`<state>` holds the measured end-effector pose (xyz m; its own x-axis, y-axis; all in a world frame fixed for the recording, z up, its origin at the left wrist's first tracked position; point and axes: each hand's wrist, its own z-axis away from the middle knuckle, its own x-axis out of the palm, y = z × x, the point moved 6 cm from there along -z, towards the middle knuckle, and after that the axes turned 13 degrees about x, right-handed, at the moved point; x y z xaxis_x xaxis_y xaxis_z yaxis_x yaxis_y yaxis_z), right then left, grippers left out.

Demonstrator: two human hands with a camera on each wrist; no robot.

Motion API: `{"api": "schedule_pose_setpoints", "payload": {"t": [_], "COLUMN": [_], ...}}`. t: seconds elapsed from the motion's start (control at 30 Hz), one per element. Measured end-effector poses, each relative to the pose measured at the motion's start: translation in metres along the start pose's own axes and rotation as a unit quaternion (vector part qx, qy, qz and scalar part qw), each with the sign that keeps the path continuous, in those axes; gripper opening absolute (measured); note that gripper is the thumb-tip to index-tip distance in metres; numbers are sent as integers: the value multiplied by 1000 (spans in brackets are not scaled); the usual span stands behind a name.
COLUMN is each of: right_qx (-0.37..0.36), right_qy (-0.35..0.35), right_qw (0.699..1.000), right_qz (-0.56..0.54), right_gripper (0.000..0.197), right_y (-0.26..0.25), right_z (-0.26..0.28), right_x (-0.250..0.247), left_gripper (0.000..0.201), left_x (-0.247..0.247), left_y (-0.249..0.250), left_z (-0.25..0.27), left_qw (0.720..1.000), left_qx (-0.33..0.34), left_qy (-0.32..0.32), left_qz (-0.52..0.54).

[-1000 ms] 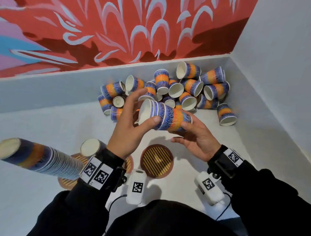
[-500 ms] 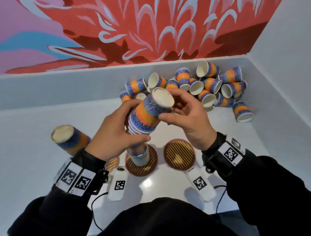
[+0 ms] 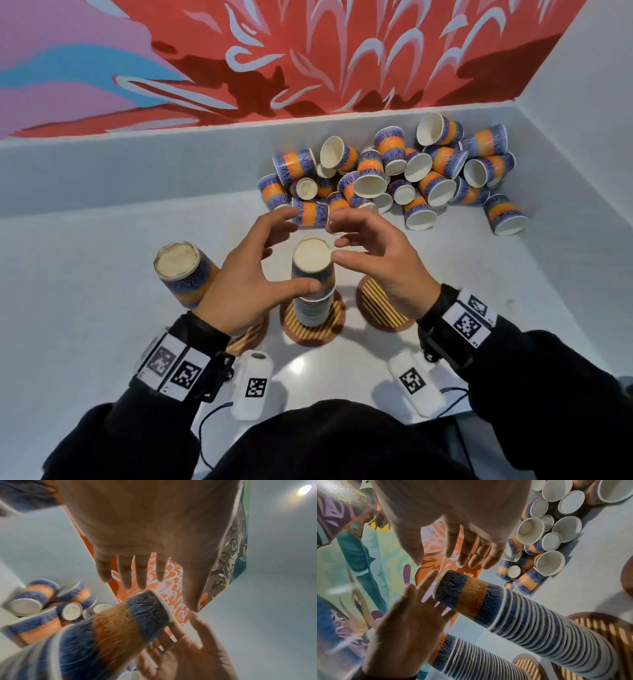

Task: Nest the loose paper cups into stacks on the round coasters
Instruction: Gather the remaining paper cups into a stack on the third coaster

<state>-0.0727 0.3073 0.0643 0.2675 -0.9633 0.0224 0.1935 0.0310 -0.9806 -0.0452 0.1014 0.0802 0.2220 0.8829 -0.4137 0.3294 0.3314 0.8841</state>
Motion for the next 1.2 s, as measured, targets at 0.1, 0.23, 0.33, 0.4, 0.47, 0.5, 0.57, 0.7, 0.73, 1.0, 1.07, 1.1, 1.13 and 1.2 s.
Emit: {"api": "schedule_pose_setpoints", "payload": {"t": [0.1, 0.23, 0.33, 0.4, 0.47, 0.5, 0.57, 0.7, 0.73, 1.0, 1.07, 1.1, 1.13, 1.2], "right_qx": [18, 29, 26, 23, 24, 27, 34, 86, 107, 157, 160, 157, 153, 142], "right_qy": [23, 56, 99, 133, 163, 178, 219, 347, 384, 515, 494, 489, 488, 492], "right_qw": [1000, 998, 995, 991, 986, 983, 975, 929, 908, 823, 837, 842, 843, 842], "right_qz": [-2, -6, -9, -15, -24, -27, -15, 95, 127, 182, 172, 168, 163, 170], "right_gripper": [39, 30, 23, 23, 25, 26, 25, 34, 40, 105, 106, 103, 99, 89], "right_y": [3, 3, 2, 3, 10, 18, 39, 94, 107, 180, 190, 193, 196, 193], "right_z": [0, -1, -2, -4, -6, -8, -14, -20, -18, -34, -48, -55, -62, -74], "right_x": [-11, -33, -61, -85, -111, -126, -160, -243, -266, -396, -403, -403, -403, -403], "left_gripper": [70, 43, 35, 31, 31, 31, 30, 33, 34, 49, 52, 53, 55, 62], "left_x": [-3, 5, 29, 54, 83, 100, 132, 192, 205, 278, 289, 293, 297, 305], "left_y": [23, 77, 116, 132, 135, 132, 115, 53, 33, -72, -85, -93, -101, -115], "left_z": [-13, -38, -66, -85, -104, -114, -131, -160, -166, -208, -222, -229, -234, -241], "left_qw": [997, 979, 966, 960, 959, 960, 965, 977, 980, 959, 949, 943, 934, 916], "left_qx": [49, 154, 223, 252, 262, 258, 242, 177, 147, -55, -55, -54, -55, -69], "left_qy": [60, 131, 128, 119, 108, 101, 85, 19, -2, -143, -154, -158, -164, -191], "left_qz": [9, 33, 8, -16, -31, -34, -47, -119, -132, -239, -269, -288, -312, -346]}}
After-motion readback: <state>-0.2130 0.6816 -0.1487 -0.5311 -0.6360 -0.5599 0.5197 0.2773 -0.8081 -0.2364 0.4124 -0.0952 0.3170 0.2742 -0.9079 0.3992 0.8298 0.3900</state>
